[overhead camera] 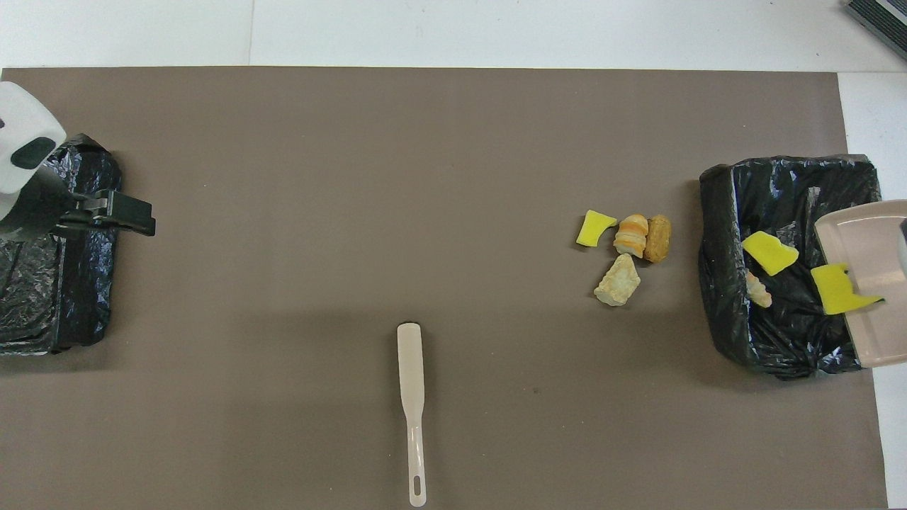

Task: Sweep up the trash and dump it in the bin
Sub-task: 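Tip the dustpan with the right gripper to dump trash into the bin, then carry the empty dustpan with the right gripper back to the table center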

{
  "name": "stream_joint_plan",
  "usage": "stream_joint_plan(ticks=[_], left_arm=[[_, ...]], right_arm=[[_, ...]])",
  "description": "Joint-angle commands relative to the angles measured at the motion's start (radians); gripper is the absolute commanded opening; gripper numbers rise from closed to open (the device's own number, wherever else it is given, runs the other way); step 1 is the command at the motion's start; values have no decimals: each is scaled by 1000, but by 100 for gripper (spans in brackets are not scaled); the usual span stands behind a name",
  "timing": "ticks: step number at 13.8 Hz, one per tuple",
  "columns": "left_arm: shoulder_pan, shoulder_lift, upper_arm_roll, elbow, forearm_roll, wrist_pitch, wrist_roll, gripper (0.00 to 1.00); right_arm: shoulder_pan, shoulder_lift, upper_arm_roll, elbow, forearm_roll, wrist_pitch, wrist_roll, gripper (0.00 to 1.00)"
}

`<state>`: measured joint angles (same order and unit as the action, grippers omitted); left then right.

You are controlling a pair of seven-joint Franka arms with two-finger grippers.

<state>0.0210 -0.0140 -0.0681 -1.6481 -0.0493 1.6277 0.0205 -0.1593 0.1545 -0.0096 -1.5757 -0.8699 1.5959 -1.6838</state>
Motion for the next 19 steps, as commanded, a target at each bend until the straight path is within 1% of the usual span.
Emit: stream_joint_plan(ticks=[1, 2, 3, 5, 6, 8, 10, 13, 15, 18, 19], left_arm=[[13, -35, -3, -29, 5, -19, 84, 100], [13, -34, -1, -26, 5, -19, 82, 100], [13, -34, -1, -24, 8, -20, 82, 100], [13, -32, -1, -16, 12, -3, 84, 100], [13, -34, -1, -10, 14, -2, 85, 100], [10, -35, -3, -7, 14, -3, 84, 100], [11, -35, -3, -7, 14, -3, 84, 100], [13, -35, -1, -7, 16, -5, 84, 100], [11, -34, -3, -7, 16, -3, 85, 100], [-38, -35, 17, -9, 16, -22, 85, 100], [-59, -35, 40, -10, 20, -19, 82, 100]], right_arm=[[-8, -38, 8, -24, -31, -22, 19, 0], [-6, -38, 8, -18, -29, -20, 18, 0], [-6, -44, 8, -17, -2, -27, 26, 0], [-9, -50, -3, 19, 205, -59, 68, 0], [-8, -50, -4, 32, 260, -97, 129, 0], [4, -50, 19, 77, 311, -164, 324, 0], [13, -50, 71, 79, 415, -229, 592, 0], [111, -52, 86, 79, 537, -243, 956, 0], [165, -50, 86, 79, 620, -261, 1154, 0], [185, -35, 95, 74, 797, -248, 1442, 0], [185, -21, 97, 69, 863, -237, 1540, 0]])
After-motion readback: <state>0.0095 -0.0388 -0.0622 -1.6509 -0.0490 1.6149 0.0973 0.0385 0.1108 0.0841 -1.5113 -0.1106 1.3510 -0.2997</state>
